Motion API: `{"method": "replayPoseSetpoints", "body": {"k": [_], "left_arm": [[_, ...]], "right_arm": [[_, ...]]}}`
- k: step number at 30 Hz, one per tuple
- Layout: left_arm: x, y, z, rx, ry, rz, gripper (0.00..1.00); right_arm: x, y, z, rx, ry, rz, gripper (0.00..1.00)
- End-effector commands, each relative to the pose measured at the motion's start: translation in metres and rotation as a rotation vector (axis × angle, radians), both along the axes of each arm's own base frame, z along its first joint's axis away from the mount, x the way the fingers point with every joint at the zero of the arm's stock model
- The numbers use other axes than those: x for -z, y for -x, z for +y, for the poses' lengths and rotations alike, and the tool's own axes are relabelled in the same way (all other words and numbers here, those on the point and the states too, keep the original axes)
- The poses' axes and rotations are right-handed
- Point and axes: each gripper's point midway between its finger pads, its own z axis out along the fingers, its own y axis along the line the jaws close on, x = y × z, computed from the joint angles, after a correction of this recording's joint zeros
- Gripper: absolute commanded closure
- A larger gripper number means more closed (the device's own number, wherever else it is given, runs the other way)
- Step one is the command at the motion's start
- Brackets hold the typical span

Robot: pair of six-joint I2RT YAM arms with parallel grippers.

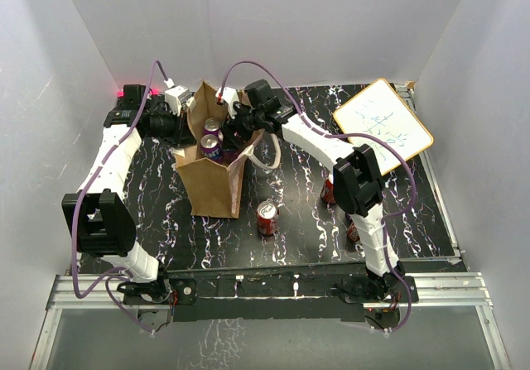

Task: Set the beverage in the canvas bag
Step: Place the drink in the canvas bag.

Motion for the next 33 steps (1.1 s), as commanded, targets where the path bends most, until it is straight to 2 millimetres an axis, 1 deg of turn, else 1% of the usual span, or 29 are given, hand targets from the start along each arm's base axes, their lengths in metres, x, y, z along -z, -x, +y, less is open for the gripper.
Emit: {"method": "replayPoseSetpoints", "body": {"k": [1, 6, 12, 18, 22, 26, 29, 33], "left_arm": [[0.006, 0.005, -0.003, 0.039, 0.009, 0.023, 0.97], [0.005, 0.001, -0.004, 0.041, 0.019, 0.016, 1.0], [0.004, 0.003, -0.006, 0.05, 0.027, 0.012, 1.0], [0.002, 0.002, -0.007, 0.05, 0.029, 0.004, 1.0], [0.0, 0.001, -0.007, 0.049, 0.036, 0.003, 1.0], [-0.001, -0.001, -0.008, 0.051, 0.039, 0.002, 1.0], [-0.001, -0.002, -0.008, 0.051, 0.038, 0.0, 1.0], [-0.002, -0.003, -0.01, 0.055, 0.04, -0.002, 1.0]], "right_arm": [[-0.011, -0.022, -0.003, 0.037, -0.066, -0.079, 0.92], [0.01, -0.022, -0.008, 0.052, -0.037, -0.075, 0.92], [0.019, -0.031, -0.012, 0.096, -0.015, -0.102, 0.92], [0.035, -0.033, -0.017, 0.12, 0.017, -0.11, 0.92], [0.042, -0.036, -0.019, 0.131, 0.025, -0.118, 0.91], [0.05, -0.033, -0.021, 0.126, 0.034, -0.112, 0.85], [0.057, -0.028, -0.023, 0.117, 0.045, -0.09, 0.81], [0.062, -0.02, -0.024, 0.101, 0.055, -0.062, 0.72]]}}
